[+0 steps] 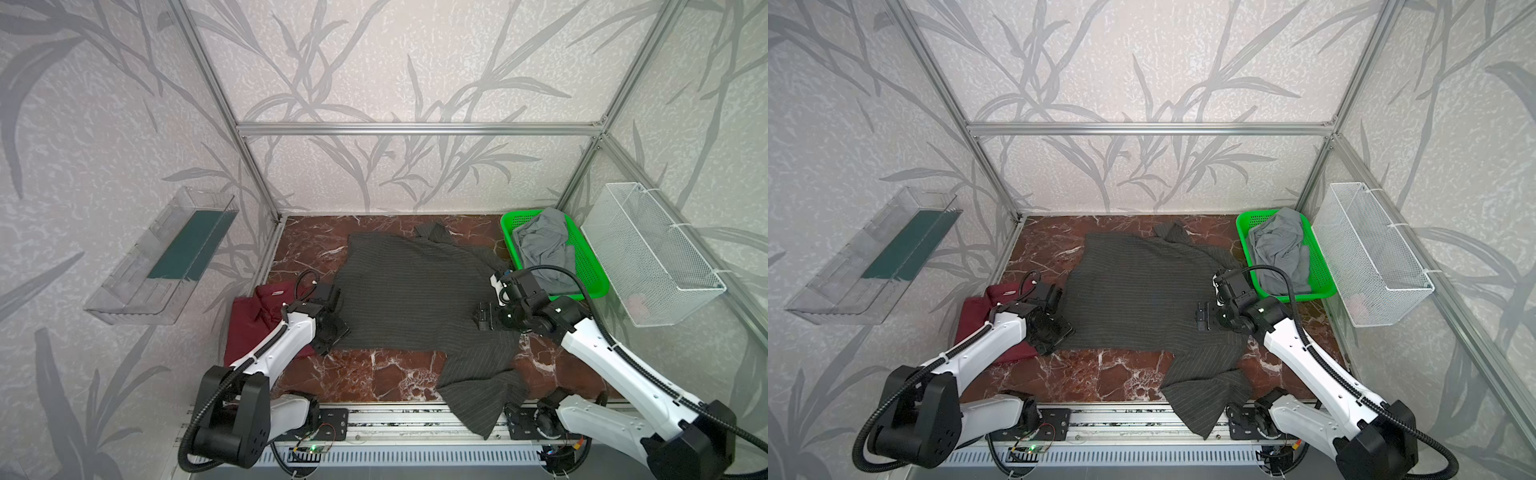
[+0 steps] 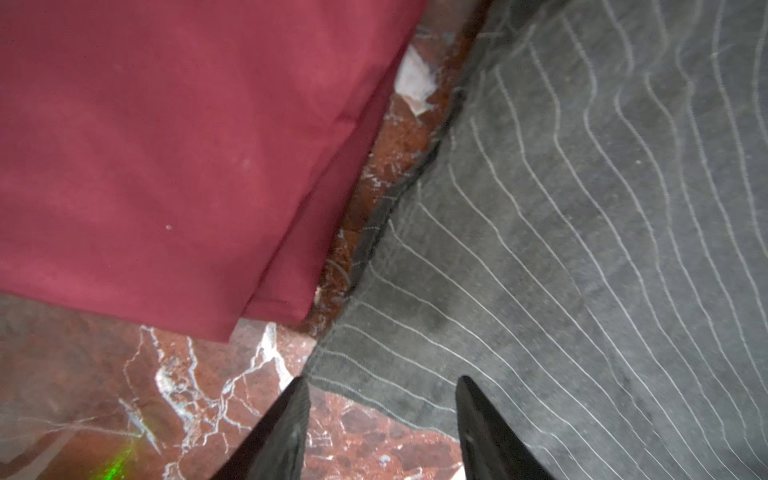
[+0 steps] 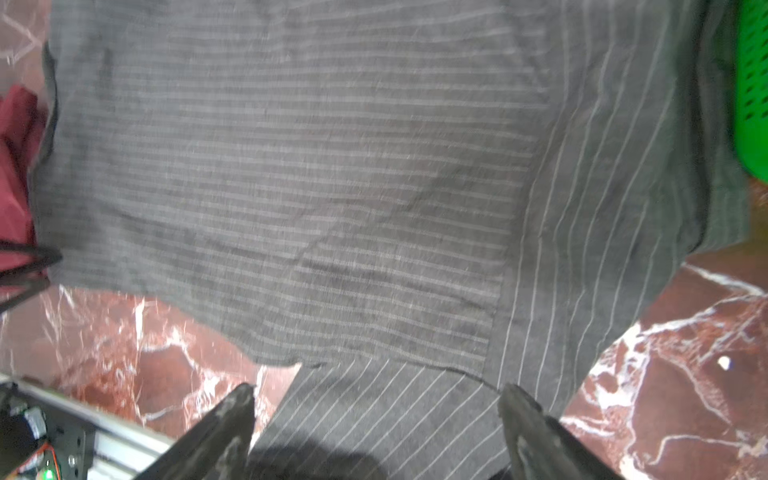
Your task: Fold and stack the long sleeve shirts
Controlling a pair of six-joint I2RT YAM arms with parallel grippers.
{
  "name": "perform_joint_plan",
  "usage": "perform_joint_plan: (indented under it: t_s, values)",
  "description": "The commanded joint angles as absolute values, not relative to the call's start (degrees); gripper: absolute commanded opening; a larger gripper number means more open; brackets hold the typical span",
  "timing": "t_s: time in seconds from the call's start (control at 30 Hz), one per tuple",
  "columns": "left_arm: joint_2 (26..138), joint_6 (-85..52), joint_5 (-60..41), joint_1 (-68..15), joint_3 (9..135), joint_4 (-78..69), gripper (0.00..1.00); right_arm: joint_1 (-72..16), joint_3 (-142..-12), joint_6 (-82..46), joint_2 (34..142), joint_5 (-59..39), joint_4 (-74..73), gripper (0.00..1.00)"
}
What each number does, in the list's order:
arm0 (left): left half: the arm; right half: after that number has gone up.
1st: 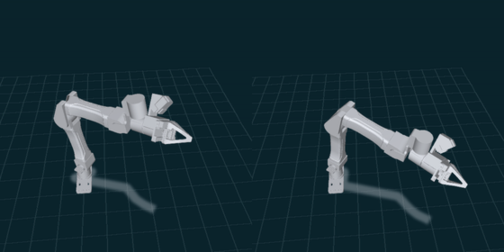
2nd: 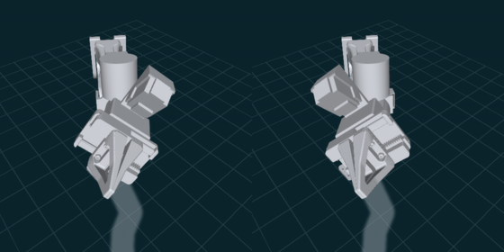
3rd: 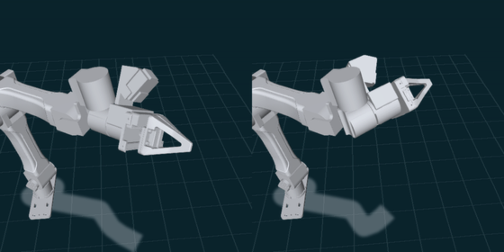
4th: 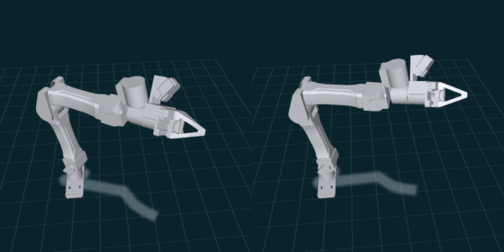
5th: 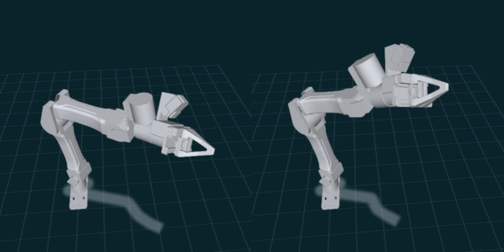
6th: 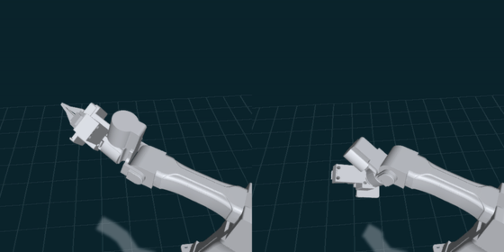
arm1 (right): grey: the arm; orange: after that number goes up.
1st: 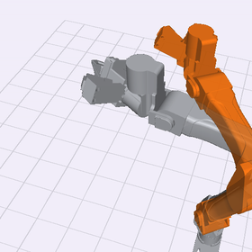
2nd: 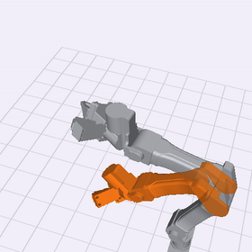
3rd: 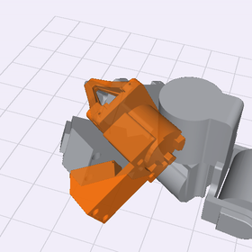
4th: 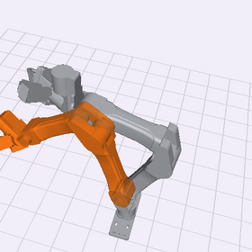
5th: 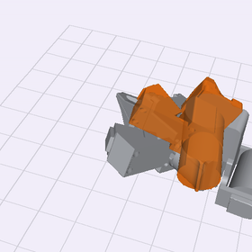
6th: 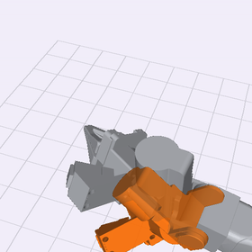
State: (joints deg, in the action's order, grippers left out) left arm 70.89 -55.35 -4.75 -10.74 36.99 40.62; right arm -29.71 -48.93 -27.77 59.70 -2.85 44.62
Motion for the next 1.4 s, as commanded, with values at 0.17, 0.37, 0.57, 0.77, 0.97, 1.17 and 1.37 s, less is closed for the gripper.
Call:
perform_joint_plan:
  t_s: [0.17,0.37,0.57,0.77,0.97,1.17,1.37]
  values:
    - [66.9,-54.2,4.0,-11.2,34.5,40.3,0.59,-30.8,-42.9,-31.2,53.8,-2.5,52.3,0.91]
    - [67.3,-51.5,7.1,-11.3,32.7,36.3,0.57,-35.5,-43.6,-35.4,52.9,0.1,56.7,0.91]
    - [70.2,-52.9,1.2,-11.5,29.2,28.4,0.5,-35.9,-42.7,-41.2,50.7,-0.6,63.6,0.92]
    - [72.8,-52.1,0.0,-11.5,29.0,25.6,0.35,-38.3,-46.0,-42.0,43.5,-0.3,71.5,0.92]
    - [74.8,-51.8,-1.5,-11.4,27.7,22.6,0.23,-40.2,-41.0,-43.5,42.8,-4.8,70.5,0.92]
    - [74.6,-51.1,-2.5,-11.6,27.4,23.0,0.08,-43.4,-38.3,-45.7,42.4,-5.8,67.1,0.86]
    - [68.9,-50.5,-1.1,-11.5,28.5,27.9,0.0,-49.3,-38.0,-48.0,45.1,-2.7,67.3,0.81]
